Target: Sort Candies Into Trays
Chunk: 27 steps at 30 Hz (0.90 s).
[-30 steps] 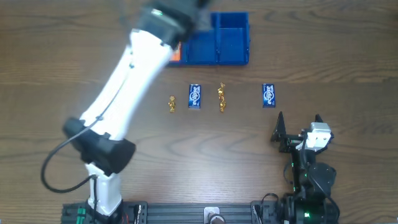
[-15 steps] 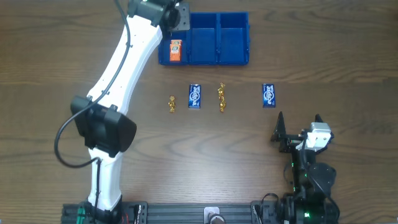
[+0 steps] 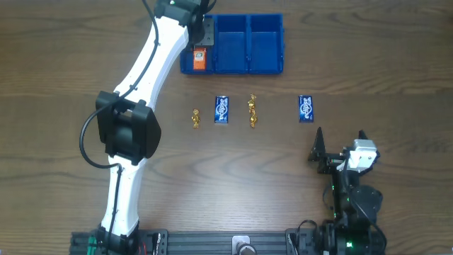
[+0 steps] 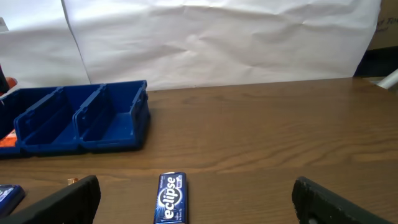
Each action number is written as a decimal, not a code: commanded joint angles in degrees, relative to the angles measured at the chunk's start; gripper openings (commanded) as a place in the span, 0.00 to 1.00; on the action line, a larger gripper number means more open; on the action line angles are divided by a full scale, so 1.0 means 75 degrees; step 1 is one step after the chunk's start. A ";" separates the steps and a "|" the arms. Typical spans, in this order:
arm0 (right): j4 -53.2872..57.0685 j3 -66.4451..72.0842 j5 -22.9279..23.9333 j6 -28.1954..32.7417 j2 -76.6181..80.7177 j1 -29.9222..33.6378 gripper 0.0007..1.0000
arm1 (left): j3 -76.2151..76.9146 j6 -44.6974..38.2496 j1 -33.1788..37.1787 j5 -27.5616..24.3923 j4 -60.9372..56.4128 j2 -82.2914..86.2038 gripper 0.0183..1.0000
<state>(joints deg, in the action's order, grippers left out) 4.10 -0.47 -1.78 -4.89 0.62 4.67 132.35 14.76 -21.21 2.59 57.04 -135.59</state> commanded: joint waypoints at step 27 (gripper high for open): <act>0.0073 0.0003 -0.0061 0.0117 -0.0061 0.0032 1.00 | -0.0035 -0.0143 0.0239 -0.0353 -0.0032 -0.0358 0.51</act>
<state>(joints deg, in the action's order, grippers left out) 4.10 -0.47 -1.78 -4.89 0.62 4.67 132.35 14.57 -19.70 0.30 56.77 -137.49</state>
